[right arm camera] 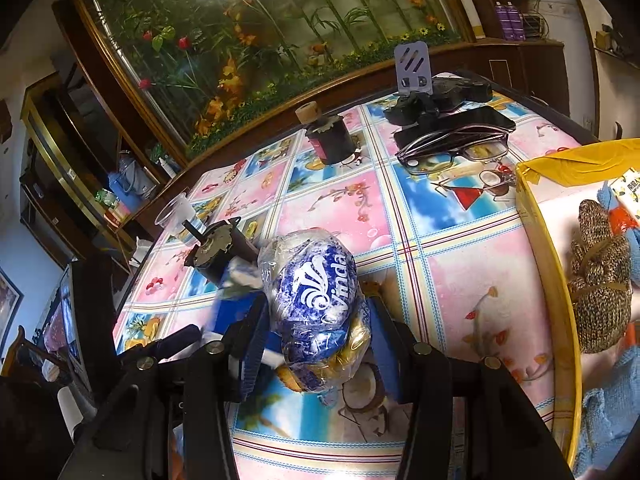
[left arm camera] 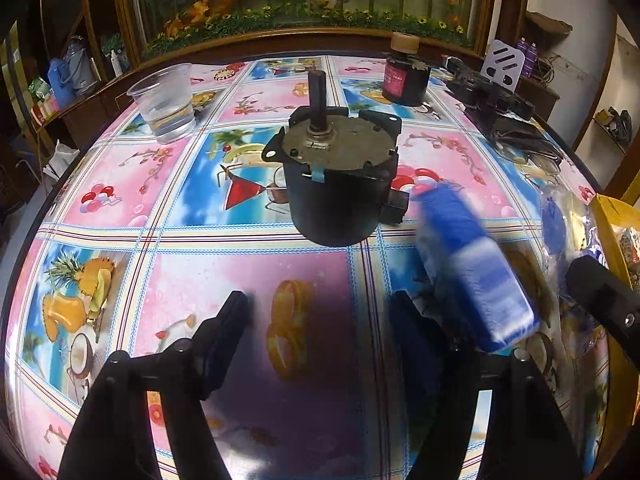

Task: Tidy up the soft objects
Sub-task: 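Lift the blue tissue pack and candy bag off the table with both tools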

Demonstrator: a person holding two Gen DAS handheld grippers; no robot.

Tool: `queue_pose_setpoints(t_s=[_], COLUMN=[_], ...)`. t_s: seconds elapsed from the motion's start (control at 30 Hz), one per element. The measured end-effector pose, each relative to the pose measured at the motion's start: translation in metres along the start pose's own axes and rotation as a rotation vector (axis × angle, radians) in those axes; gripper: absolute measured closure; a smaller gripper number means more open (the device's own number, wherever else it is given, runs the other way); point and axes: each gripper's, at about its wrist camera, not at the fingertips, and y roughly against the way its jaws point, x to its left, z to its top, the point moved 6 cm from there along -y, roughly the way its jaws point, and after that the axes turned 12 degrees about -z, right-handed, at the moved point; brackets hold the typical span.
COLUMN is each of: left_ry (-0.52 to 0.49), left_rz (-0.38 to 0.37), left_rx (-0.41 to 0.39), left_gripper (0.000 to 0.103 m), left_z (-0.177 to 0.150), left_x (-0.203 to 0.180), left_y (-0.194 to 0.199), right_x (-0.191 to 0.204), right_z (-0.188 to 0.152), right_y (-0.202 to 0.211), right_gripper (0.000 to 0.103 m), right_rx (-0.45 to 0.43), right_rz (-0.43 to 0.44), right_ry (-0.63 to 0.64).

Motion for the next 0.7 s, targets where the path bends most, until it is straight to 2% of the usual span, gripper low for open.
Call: queue_pose_setpoints(t_s=[0.1,0.2,0.3,0.53,0.6,0.7], left_ry=[-0.026,-0.022,-0.005,-0.036,-0.071,-0.131], left_rz=[-0.002,-0.050,-0.104,-0.227,-0.250,-0.226], left_rx=[0.009,0.033,-0.010,-0.131,-0.140,-0.113], left_gripper=[0.031,0.031,0.031,0.025,0.020,0.020], left_z=[0.000,-0.002,0.002,0.009,0.007,0.002], left_x=[-0.006,-0.012,-0.015,-0.042,-0.055,-0.074], left_y=[0.000,0.002,0.017,0.054,0.056,0.047], right_x=[-0.003,-0.009,-0.016,-0.033,-0.040,-0.049], right_z=[-0.001,0.002,0.003,0.017,0.021,0.024], right_y=[-0.003,-0.004,-0.005,0.013,0.018,0.024], right_gripper=[0.050,0.050,0.050,0.050,0.051,0.050], right_rx=[0.013,0.014,0.018,-0.085,-0.109,-0.129], right_rz=[-0.004,-0.009,-0.008,-0.050,-0.069,-0.068], right_ry=[-0.009,-0.028,-0.067,-0.135,-0.159,-0.207])
